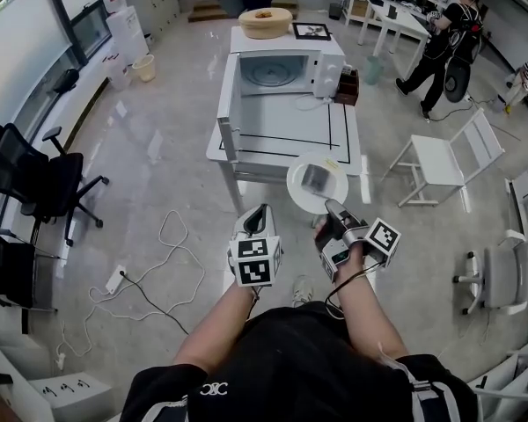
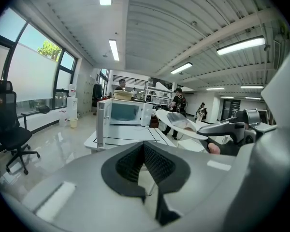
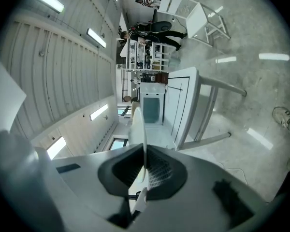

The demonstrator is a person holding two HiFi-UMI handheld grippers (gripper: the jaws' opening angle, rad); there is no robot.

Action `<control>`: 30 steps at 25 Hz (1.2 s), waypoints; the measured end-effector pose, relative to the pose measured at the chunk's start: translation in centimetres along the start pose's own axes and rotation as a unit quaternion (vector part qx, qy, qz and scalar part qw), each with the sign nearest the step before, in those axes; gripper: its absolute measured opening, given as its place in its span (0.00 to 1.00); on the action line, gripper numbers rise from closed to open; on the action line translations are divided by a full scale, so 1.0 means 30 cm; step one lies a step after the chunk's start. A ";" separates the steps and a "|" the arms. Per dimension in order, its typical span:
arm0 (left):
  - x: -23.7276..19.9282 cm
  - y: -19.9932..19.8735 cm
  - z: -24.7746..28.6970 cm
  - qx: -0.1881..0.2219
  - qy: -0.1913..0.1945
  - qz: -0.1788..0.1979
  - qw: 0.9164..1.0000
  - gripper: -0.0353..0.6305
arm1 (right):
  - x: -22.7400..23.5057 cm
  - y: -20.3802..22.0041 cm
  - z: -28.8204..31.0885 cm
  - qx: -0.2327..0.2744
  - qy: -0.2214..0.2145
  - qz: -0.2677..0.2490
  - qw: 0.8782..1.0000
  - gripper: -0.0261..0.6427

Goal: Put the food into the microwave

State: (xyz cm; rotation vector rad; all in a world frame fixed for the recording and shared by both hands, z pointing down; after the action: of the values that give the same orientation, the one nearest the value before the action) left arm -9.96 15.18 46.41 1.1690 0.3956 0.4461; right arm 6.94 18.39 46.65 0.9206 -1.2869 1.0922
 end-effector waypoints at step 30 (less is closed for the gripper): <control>0.123 -0.219 0.615 -0.002 -0.058 -0.022 0.998 0.07 | -0.030 -0.541 0.383 -0.082 0.014 0.012 0.996 0.06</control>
State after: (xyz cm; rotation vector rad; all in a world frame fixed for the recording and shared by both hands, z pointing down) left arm 3.55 0.54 46.31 1.1740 0.3199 0.3389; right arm 19.60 3.09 47.78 0.7660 -1.3476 0.9985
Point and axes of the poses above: the fingertips, and each gripper's own axes: z forward along the fingers, x to its right, y out of its underside, the point moved 1 cm from there along -z, backward along the fingers, and after that the axes turned 5 degrees about z, right-handed, at the moved point
